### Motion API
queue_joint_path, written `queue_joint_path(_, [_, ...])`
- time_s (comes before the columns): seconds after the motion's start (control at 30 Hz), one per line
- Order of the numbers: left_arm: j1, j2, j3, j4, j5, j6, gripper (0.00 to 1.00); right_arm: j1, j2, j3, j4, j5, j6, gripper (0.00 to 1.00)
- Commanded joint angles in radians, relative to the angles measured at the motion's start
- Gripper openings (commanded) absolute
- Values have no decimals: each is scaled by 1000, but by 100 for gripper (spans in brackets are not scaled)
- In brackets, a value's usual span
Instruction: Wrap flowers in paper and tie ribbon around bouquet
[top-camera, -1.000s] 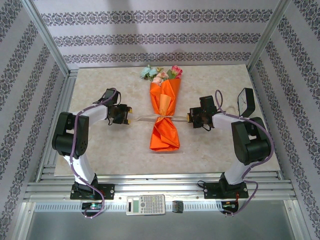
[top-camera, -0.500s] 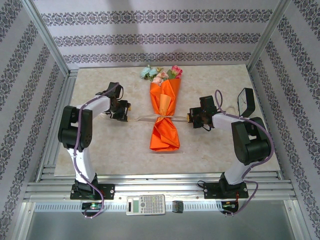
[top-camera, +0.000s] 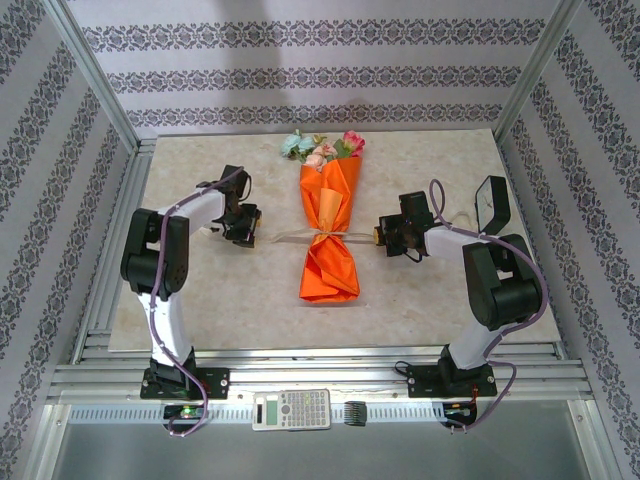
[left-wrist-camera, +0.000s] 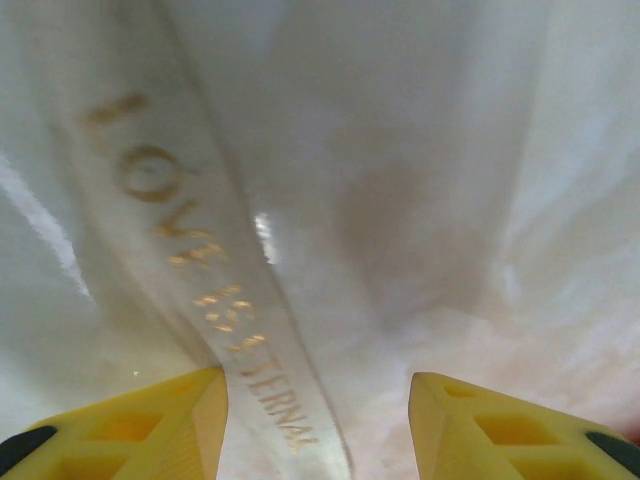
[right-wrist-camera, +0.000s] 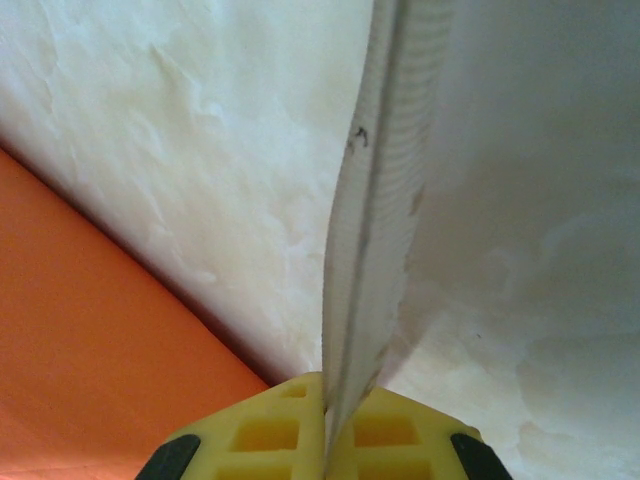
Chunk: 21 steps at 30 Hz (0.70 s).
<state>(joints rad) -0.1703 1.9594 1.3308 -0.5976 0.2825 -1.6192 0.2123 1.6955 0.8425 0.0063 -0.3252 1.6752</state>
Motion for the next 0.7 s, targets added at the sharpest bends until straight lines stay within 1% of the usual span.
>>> queue_joint_path(0.0, [-7, -82, -3, -155, -70, -76, 51, 4, -12, 20, -16, 21, -12, 0])
queue_joint_path(0.13, [-14, -79, -14, -165, -44, -101, 52, 3, -10, 17, -15, 19, -12, 0])
queue_joint_path(0.17, [-15, -74, -23, -159, -38, -114, 54, 3, -9, 16, -15, 18, -11, 0])
queue_joint_path(0.27, [-14, -45, -41, -119, -6, -142, 55, 4, -8, 19, -15, 16, -13, 0])
queue_joint_path(0.5, [-21, 37, 18, -79, 26, -163, 55, 5, -11, 17, -16, 17, -16, 0])
queue_joint_path(0.57, [-25, 51, 20, -63, 29, -168, 50, 5, -11, 15, -15, 17, -16, 0])
queue_joint_path(0.6, [-28, 56, 13, -48, 28, -176, 45, 7, -11, 13, -13, 17, -16, 0])
queue_joint_path(0.67, [-34, 61, -10, 4, 38, -193, 30, 8, -10, 13, -9, 17, -16, 0])
